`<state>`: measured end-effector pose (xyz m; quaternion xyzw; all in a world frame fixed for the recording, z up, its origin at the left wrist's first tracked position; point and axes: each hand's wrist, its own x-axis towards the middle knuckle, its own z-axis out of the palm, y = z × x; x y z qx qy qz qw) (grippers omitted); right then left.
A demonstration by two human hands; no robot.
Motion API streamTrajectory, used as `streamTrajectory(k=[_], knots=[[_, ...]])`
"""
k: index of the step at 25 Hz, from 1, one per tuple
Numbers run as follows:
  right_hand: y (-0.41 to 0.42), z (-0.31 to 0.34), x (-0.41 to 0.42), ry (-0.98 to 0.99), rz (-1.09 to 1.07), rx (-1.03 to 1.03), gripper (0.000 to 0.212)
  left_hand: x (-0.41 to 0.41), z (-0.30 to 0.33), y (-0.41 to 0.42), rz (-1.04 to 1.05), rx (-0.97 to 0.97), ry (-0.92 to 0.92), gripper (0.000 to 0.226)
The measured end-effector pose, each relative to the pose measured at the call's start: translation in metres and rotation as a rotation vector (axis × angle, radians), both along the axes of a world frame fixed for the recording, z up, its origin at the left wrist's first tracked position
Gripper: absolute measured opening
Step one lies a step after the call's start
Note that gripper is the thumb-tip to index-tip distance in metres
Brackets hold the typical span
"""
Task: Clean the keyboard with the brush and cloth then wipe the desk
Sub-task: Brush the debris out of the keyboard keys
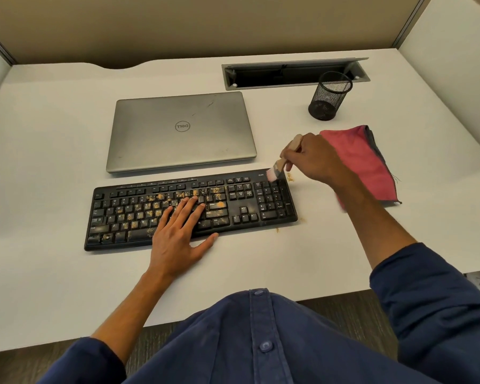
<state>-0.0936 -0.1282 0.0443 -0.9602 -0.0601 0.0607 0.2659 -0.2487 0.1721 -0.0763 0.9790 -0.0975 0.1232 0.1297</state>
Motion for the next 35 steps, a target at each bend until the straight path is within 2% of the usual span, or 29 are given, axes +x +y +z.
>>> streamTrajectory(k=[2, 6, 12, 18, 23, 27, 30, 33, 35], knots=[[-0.006, 0.001, -0.003, -0.099, -0.066, -0.137, 0.034, 0.000, 0.000, 0.000, 0.002, -0.007, -0.007, 0.075], [0.012, 0.001, -0.021, -0.179, -0.032, -0.003, 0.036, -0.001, 0.001, 0.000, 0.000, -0.015, -0.006, 0.074], [0.034, -0.012, -0.051, -0.111, 0.085, -0.060, 0.048, -0.002, 0.002, 0.000, -0.003, -0.022, 0.002, 0.074], [0.025, -0.005, -0.090, -0.007, 0.170, -0.100, 0.047, -0.002, 0.002, -0.002, 0.000, -0.031, 0.000, 0.074], [0.028, -0.002, -0.096, -0.184, 0.111, 0.039, 0.040, -0.002, 0.003, -0.002, -0.001, -0.039, 0.006, 0.074], [0.026, -0.010, -0.112, -0.137, 0.123, 0.015, 0.046, -0.001, 0.005, -0.002, 0.000, -0.036, 0.009, 0.075], [0.021, -0.012, -0.123, -0.222, 0.082, 0.114, 0.036, -0.001, 0.004, -0.002, 0.001, -0.033, 0.011, 0.075], [0.020, -0.014, -0.130, -0.142, 0.090, 0.127, 0.037, -0.001, 0.003, -0.002, -0.001, -0.029, 0.010, 0.075], [0.023, -0.014, -0.132, -0.171, 0.049, 0.181, 0.032, -0.001, 0.003, -0.001, -0.002, -0.027, 0.008, 0.075]])
